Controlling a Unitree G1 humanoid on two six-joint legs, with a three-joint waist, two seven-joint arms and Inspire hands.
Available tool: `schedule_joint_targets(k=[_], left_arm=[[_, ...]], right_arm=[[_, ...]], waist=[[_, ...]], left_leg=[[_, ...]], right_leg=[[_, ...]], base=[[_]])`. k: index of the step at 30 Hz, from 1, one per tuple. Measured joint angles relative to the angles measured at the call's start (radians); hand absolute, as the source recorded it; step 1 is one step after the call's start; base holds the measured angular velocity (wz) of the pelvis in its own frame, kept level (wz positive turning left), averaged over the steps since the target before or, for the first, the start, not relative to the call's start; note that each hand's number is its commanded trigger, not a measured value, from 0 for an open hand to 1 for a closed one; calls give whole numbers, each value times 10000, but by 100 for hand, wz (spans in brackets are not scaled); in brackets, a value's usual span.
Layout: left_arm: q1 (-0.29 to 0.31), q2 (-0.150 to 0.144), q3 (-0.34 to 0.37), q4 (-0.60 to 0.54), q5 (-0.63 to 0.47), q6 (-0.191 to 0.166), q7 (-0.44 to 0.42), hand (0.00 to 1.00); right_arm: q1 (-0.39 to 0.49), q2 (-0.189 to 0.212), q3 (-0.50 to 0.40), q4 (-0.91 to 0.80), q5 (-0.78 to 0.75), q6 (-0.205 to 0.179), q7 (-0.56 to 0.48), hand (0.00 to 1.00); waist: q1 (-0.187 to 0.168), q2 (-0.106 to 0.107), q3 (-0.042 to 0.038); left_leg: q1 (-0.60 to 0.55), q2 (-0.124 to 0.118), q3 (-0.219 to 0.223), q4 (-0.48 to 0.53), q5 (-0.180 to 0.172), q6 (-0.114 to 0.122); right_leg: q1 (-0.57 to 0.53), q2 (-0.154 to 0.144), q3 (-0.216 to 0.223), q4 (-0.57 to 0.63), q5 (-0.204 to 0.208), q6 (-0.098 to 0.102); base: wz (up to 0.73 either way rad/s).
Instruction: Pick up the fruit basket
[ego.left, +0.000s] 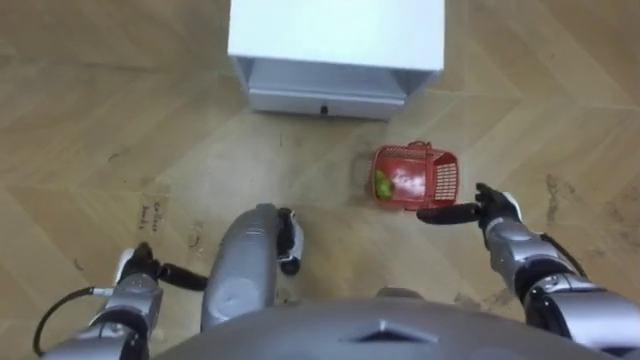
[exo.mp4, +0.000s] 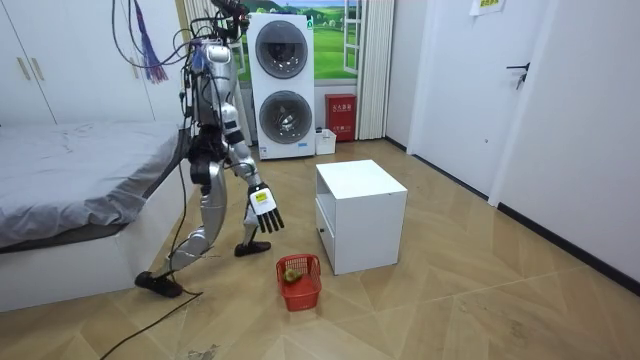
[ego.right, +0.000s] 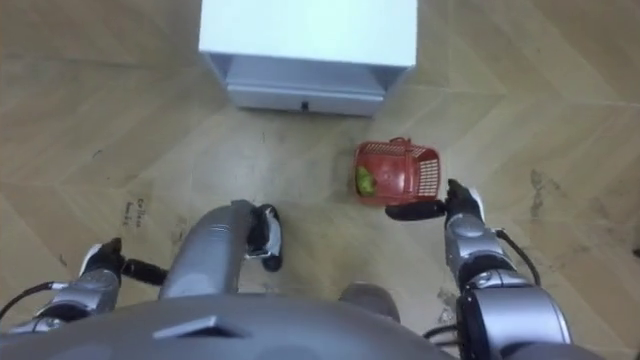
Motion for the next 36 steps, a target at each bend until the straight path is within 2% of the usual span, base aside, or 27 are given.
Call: schedule_joint_targets(k=[1, 2, 3, 4, 5, 7, 8, 10, 11, 13, 15, 17, 18, 23, 25, 29, 30, 32, 33, 36], left_arm=[[-48, -12, -179, 42, -239, -104, 142, 0], [-90, -4, -256, 119, -331, -133, 205, 0], [-133, 42, -419, 374, -391, -196, 337, 0], [-194, 80, -581, 529, -450, -240, 403, 0], [-172, 92, -702, 589, -559, -250, 451, 0], [-205, 107, -1141, 1089, -596, -307, 600, 0], [-203, 110, -1218, 1218, -598, -323, 610, 0], [-177, 120, -1282, 1370, -788, -335, 742, 0], [-176, 121, -1286, 1361, -828, -365, 765, 0], [-180, 123, -1292, 1346, -1062, -578, 852, 0], [-138, 120, -1291, 1375, -1144, -701, 998, 0], [-146, 146, -1286, 1349, -1148, -780, 1083, 0], [-142, 158, -1290, 1343, -1148, -886, 1146, 0], [-112, 174, -1537, 1320, -1151, -1151, 1178, 0], [53, 183, -1837, 1338, -1158, -1211, 1157, 0], [483, 205, -1884, 1331, -1153, -1217, 940, 0], [597, 183, -1893, 1323, -1157, -1213, 877, 0], [808, 112, -1903, 1313, -1161, -1207, 686, 0], [927, 114, -1937, 1313, -1161, -1205, 578, 0], [904, 170, -2026, 1339, -1191, -1207, 414, 0]], right_arm=[[-50, 6, 1, 4, 43, -17, -51, 0], [2, 8, 1, 13, 112, -7, -113, 0], [78, 13, 0, 18, 313, 6, -285, 0], [143, -53, -2, 18, 552, -4, -447, 0], [169, -111, -4, 20, 648, -14, -522, 0], [168, -364, -15, 23, 822, -67, -829, 0], [166, -408, -18, 24, 868, -131, -878, 0], [156, -488, -132, -29, 1024, -323, -1030, 0], [148, -501, -123, -79, 1141, -348, -1064, 0], [135, -506, -124, -350, 1405, -543, -1117, 0], [130, -515, -132, -684, 1400, -567, -1165, 0], [142, -530, -130, -964, 1353, -597, -1272, 0], [163, -524, -130, -1112, 1315, -592, -1343, 0], [155, -524, -106, -2094, 1142, -599, -1622, 0], [140, -533, -108, -2504, 1139, -605, -1724, 0], [139, -588, -110, -2853, 1088, -614, -1833, 0], [123, -651, -109, -2945, 1049, -639, -1860, 0], [73, -713, -107, -2949, 907, -644, -1865, 0], [72, -740, -110, -2948, 819, -644, -1876, 0], [5, -798, -118, -2928, 766, -644, -1883, 0]], waist=[[17, 118, 48], [17, 170, 87], [17, 169, 135], [-13, 142, 143], [-32, 131, 138], [-25, 88, 142], [-23, 72, 147], [-75, -124, 136], [-109, -156, 124], [-301, -327, 127], [-504, -471, 86], [-672, -528, 81], [-754, -583, 47], [-960, -728, 48], [-1059, -772, 56], [-1168, -875, 33], [-1239, -870, 49], [-1274, -818, 49], [-1310, -817, 49], [-1318, -866, 65]], left_leg=[[-523, -48, -160, 624, -12, -37], [-709, -68, -178, 912, -47, -76], [-1053, -107, -254, 1416, -194, -126], [-1467, -204, -406, 2032, -347, -155], [-1696, -205, -430, 2365, -462, -147], [-2506, -226, -410, 3955, -1002, 4], [-2654, -236, -399, 4343, -1164, 38], [-3098, -411, -313, 5716, -1752, 157], [-3215, -426, -311, 6022, -1874, 195], [-3520, -628, -231, 6995, -2245, 266], [-3656, -781, -104, 7549, -2490, 287], [-3781, -913, -91, 8044, -2670, 315], [-3855, -916, -51, 8313, -2777, 368], [-4024, -903, -29, 8777, -3001, 262], [-4085, -888, -23, 8870, -3044, 151], [-4243, -916, -24, 9187, -3166, -94], [-4344, -911, -59, 9328, -3209, -183], [-4397, -964, -153, 9299, -3147, -338], [-4392, -1081, -246, 9284, -3128, -378], [-4407, -1108, -290, 9229, -3131, -456]], right_leg=[[-554, 35, 150, 1146, -584, -30], [-822, 22, 199, 1812, -733, -88], [-1452, -72, 359, 3211, -843, -114], [-2014, -214, 424, 4601, -855, -106], [-2267, -284, 471, 5233, -855, -106], [-2971, -543, 567, 7577, -863, -118], [-3036, -580, 615, 8051, -874, -138], [-3117, -879, 668, 9735, -886, -160], [-3110, -876, 683, 10053, -901, -189], [-2948, -1026, 694, 11131, -971, -313], [-2814, -1181, 768, 11771, -1002, -370], [-2606, -1204, 760, 12215, -1047, -366], [-2512, -1202, 762, 12449, -1060, -381], [-2309, -1215, 757, 12821, -1409, -292], [-2275, -1209, 780, 12947, -1593, -334], [-2242, -1216, 924, 13341, -1798, -470], [-2258, -1187, 951, 13504, -1905, -482], [-2293, -1141, 1062, 13528, -1920, -503], [-2297, -1137, 1115, 13521, -1919, -503], [-2428, -1130, 1152, 13519, -1919, -502]], base=[[22], [17], [20], [22], [28], [27], [24], [31], [34], [34], [27], [23], [15], [3], [0], [-4], [-10], [-15], [-13], [-3]])
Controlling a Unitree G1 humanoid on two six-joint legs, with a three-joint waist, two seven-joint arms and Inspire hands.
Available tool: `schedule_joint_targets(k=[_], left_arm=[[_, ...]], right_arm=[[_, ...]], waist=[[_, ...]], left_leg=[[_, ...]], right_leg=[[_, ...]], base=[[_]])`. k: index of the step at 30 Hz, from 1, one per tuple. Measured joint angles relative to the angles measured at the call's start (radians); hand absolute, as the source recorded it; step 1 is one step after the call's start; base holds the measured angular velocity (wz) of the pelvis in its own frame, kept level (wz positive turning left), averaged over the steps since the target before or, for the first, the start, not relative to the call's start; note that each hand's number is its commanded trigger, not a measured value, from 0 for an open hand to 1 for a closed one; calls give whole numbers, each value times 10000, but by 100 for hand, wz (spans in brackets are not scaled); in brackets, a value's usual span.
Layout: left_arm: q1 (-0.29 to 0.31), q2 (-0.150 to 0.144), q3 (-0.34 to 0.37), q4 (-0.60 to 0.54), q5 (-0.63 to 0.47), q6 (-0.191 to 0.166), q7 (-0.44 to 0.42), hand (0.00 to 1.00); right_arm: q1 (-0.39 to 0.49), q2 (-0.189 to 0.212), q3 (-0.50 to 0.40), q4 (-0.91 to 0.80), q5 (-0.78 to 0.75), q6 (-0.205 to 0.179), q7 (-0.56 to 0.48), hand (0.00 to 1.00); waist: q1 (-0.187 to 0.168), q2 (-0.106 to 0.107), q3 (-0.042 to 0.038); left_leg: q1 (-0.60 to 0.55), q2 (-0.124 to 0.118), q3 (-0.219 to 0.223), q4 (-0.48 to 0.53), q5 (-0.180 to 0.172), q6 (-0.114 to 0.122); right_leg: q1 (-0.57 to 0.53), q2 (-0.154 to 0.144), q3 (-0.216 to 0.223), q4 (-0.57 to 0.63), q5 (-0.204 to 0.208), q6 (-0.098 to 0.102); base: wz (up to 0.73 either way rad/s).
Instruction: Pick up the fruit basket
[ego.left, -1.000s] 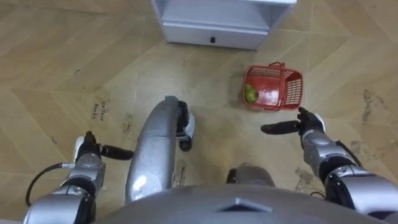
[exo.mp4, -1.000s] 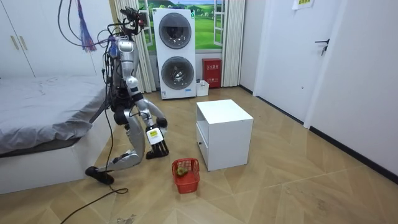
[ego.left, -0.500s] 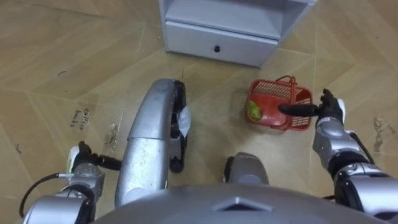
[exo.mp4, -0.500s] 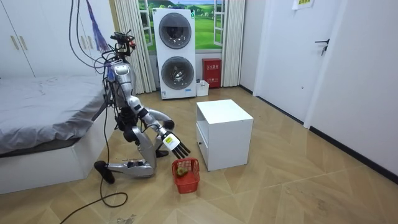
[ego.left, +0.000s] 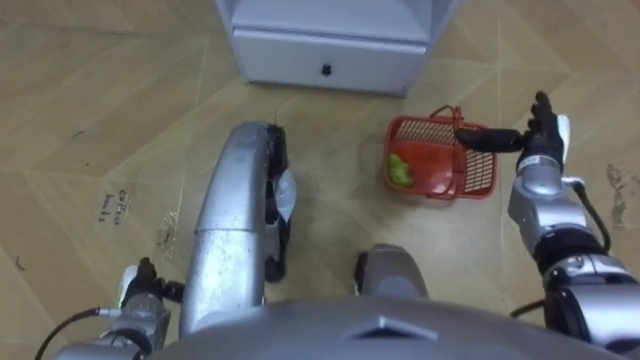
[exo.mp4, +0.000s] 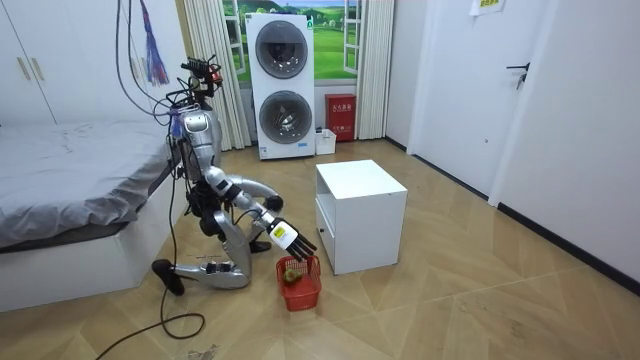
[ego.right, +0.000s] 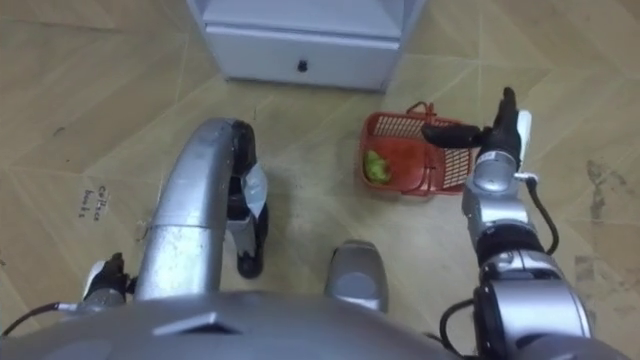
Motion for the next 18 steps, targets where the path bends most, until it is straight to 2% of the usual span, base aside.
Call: schedule_joint_targets(k=[5, 11, 15, 16, 18], left_arm=[[-48, 31, -129, -2, -53, -157, -241, 0], [76, 110, -407, -46, -309, -191, -290, 0], [286, 194, -563, -147, -402, -161, -405, 0], [354, 194, -565, -236, -414, -133, -508, 0], [527, 196, -569, -493, -420, -108, -578, 0]], right_arm=[[-559, -141, 4, 215, 430, -2, 37, 0], [-872, -619, 17, 785, 653, -20, 192, 0], [-868, -839, 26, 1414, 1316, 43, 531, 0], [-871, -934, 29, 1455, 1392, 47, 646, 0], [-925, -1108, 36, 1665, 1519, 41, 836, 0]], waist=[[93, 15, 2], [513, 207, 83], [834, 249, 84], [855, 327, 126], [880, 435, 133]], left_leg=[[-111, 30, 1, -7, -6, -14], [-350, 36, 53, -36, 12, -53], [-509, 82, 145, -108, 39, -97], [-571, 81, 151, -111, 58, -101], [-663, 85, 168, -112, 62, -103]], right_leg=[[-144, 5, 23, 32, -5, 9], [-419, -51, 30, 150, -25, 52], [-701, -117, 129, 219, -46, 97], [-758, -121, 138, 228, -49, 101], [-863, -129, 165, 232, -52, 109]], base=[[0], [0], [0], [0], [0]])
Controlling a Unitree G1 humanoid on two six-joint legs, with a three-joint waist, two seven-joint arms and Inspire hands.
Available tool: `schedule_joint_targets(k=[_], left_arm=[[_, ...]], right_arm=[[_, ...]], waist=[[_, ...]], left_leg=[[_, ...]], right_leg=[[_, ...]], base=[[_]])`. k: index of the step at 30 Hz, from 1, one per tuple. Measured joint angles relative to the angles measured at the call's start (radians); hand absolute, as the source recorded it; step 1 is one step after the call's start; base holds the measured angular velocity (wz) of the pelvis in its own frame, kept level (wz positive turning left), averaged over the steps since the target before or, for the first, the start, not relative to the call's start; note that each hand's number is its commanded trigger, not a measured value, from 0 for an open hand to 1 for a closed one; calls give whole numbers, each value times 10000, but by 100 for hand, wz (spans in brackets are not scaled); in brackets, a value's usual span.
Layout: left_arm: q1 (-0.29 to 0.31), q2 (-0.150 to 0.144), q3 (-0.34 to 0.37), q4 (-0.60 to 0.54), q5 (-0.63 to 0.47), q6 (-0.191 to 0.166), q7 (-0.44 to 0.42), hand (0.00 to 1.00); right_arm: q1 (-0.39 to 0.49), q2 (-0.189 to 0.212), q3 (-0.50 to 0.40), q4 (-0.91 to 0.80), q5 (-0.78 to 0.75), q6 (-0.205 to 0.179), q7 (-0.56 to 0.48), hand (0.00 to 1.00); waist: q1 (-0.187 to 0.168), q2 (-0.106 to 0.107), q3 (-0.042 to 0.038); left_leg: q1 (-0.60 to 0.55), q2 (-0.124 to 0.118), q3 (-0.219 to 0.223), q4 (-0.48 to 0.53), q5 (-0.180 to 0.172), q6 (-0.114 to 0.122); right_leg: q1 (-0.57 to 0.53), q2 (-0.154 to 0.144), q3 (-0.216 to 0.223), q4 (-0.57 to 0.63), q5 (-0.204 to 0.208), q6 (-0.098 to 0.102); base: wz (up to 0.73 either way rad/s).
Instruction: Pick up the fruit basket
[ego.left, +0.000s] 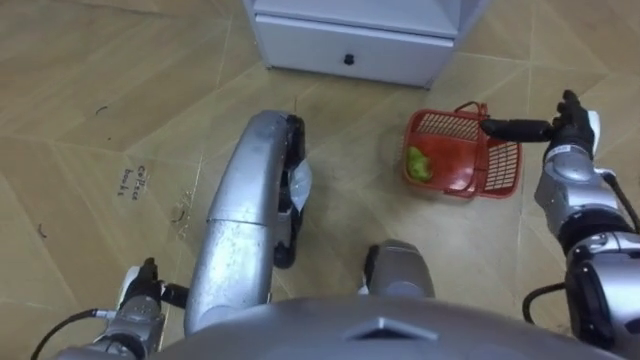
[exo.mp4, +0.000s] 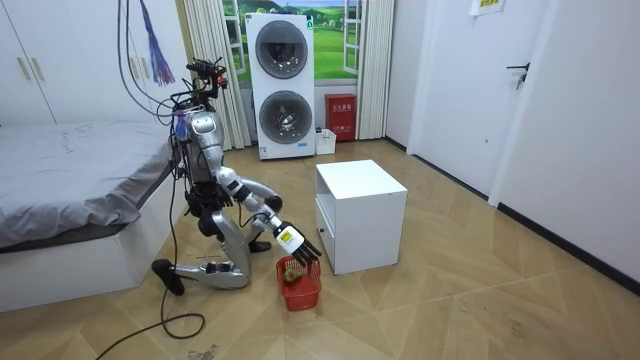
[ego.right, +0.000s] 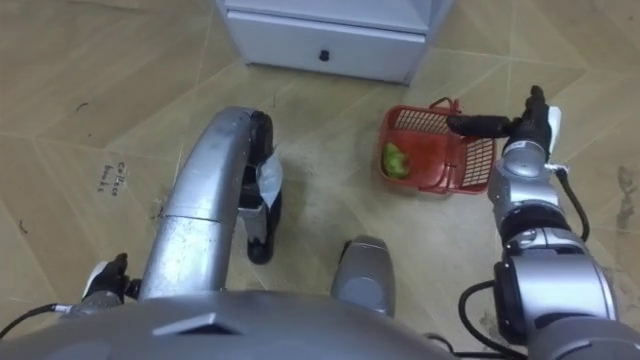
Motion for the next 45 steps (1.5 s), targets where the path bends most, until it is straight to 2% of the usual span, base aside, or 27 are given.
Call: schedule_joint_targets(k=[4, 8, 15, 19, 27, 32, 45], left_arm=[[155, 31, 0, -186, -9, 12, -158, 0], [157, 96, -2, -176, -10, 15, -195, 0], [22, 96, 0, -161, -7, 103, -212, 0], [4, 98, -1, -96, -8, 200, -374, 0], [-41, 94, -4, -82, -17, 222, -597, 0], [-6, 64, -101, -73, -243, 219, -598, 0], [38, 65, -576, -48, -705, 191, -596, 0]], right_arm=[[-158, -155, 1, 522, 439, -9, 144, 0], [-146, -185, 164, 768, 524, -7, 414, 0], [-46, -348, 493, 1282, 516, 53, 854, 0], [-17, -392, 772, 1537, 499, 54, 1046, 0], [18, -447, 779, 2054, 575, 147, 1151, 0], [20, -454, 780, 2258, 616, 146, 1182, 0], [74, -452, 1239, 2456, 1286, 151, 1465, 0]], waist=[[8, 147, -23], [47, 188, -28], [525, 352, -10], [595, 438, -26], [589, 502, -32], [595, 606, -71], [950, 627, -70]], left_leg=[[-108, 54, 104, -26, 0, 2], [-154, 118, 104, -29, 1, -1], [-206, 122, 156, -81, 20, -38], [-204, 108, 274, -179, 53, -56], [-252, 133, 414, -328, 135, -145], [-244, 126, 411, -346, 202, -159], [-247, 118, 412, -318, 254, -116]], right_leg=[[-221, -48, 132, 51, -6, 12], [-313, -15, 156, 85, -15, 28], [-431, -57, 162, 124, -22, 41], [-531, -172, 239, 138, -23, 45], [-768, -291, 361, 227, -47, 94], [-755, -285, 358, 274, -49, 98], [-731, -283, 376, 331, -52, 99]], base=[[-4], [-3], [0], [0], [-1], [0], [0]])
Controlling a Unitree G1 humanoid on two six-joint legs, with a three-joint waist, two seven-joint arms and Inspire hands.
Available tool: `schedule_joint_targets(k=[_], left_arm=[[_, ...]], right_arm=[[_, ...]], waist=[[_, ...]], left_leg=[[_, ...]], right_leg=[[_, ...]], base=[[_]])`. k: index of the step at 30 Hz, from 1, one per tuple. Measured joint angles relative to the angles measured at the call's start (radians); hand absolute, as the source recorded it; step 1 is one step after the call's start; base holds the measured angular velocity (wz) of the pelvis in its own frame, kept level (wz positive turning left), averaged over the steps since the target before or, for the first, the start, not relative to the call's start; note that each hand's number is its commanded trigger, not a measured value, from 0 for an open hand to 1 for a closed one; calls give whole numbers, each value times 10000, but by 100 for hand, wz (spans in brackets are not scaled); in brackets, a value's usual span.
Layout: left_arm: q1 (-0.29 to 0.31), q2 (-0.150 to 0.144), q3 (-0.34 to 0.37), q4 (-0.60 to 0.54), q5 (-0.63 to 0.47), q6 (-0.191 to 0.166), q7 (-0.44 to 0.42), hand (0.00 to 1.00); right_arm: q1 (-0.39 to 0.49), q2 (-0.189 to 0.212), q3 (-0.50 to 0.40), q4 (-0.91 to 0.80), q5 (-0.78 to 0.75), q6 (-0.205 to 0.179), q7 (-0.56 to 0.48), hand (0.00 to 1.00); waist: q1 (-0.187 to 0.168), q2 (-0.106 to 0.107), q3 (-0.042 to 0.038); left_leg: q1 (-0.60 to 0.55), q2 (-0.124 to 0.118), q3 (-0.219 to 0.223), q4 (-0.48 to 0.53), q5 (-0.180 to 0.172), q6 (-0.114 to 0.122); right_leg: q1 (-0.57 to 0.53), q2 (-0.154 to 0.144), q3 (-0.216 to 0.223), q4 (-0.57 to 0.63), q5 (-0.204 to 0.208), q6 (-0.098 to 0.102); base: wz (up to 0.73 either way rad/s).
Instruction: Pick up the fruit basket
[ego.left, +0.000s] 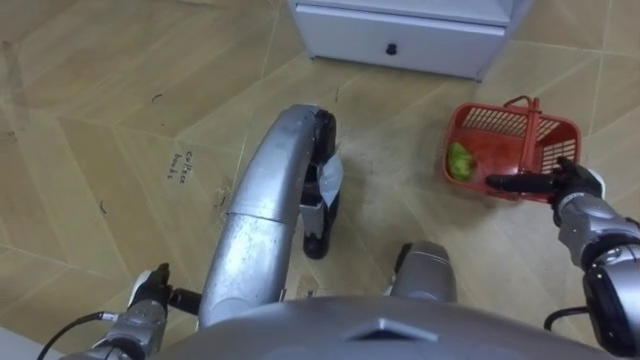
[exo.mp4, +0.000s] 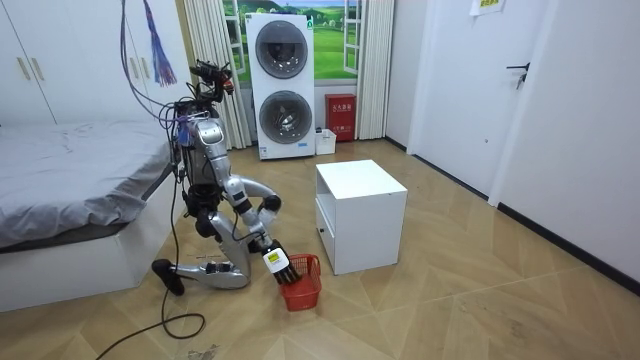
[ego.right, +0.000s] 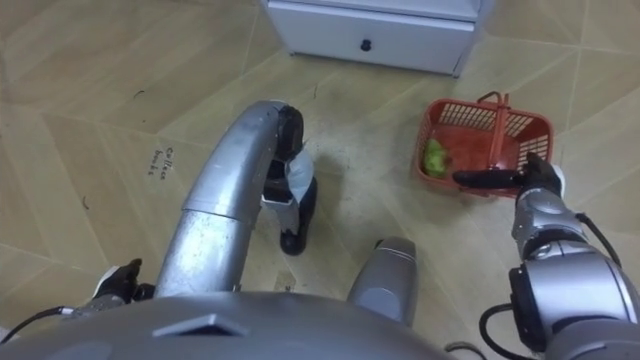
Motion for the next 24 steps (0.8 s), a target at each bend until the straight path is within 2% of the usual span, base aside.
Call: schedule_joint_targets(k=[4, 13, 16, 17, 18, 19, 24], left_arm=[[2, -6, -281, -7, -31, -3, -2, 0], [6, -6, -314, -8, -37, -64, -21, 0], [4, 4, -626, -12, -49, -71, -76, 0], [4, 4, -683, -13, -49, -70, -84, 0], [5, -1, -694, -24, -48, -68, -131, 0], [5, -2, -695, -25, -48, -67, -185, 0], [-6, -57, -697, -29, -46, -35, -189, 0]], right_arm=[[-14, -2, 323, -66, -23, 0, 61, 0], [-352, -2, 322, -106, 7, -21, 178, 0], [-418, 0, 323, -126, 23, -108, 248, 0], [-425, 0, 323, -140, 24, -109, 268, 12], [-427, 1, 323, -173, 28, -109, 281, 32], [-429, 0, 323, -195, 30, -109, 293, 100], [-429, 0, 343, -194, -28, -107, 351, 100]], waist=[[65, 14, 3], [147, 100, 30], [149, 112, 37], [149, 108, 40], [149, 105, 42], [147, 101, 44], [146, 25, 87]], left_leg=[[-14, 0, 0, -6, 4, -8], [-12, 9, -4, -11, 9, -18], [-12, 9, -3, -13, 9, -18], [-9, 9, -4, -14, 9, -18], [-9, 9, -6, -16, 11, -22], [-9, 9, -11, -15, 13, -26], [-9, 3, -20, -29, 22, -44]], right_leg=[[-22, 1, 7, 6, 0, 0], [-21, 11, -10, 13, 0, 0], [-23, 8, -12, 14, 0, 0], [-23, 8, -12, 14, 0, 1], [-23, 11, -15, 14, 0, 0], [-22, 17, -19, 14, 0, 0], [-27, 16, -34, 14, 0, 1]], base=[[0], [0], [0], [0], [0], [0], [0]])
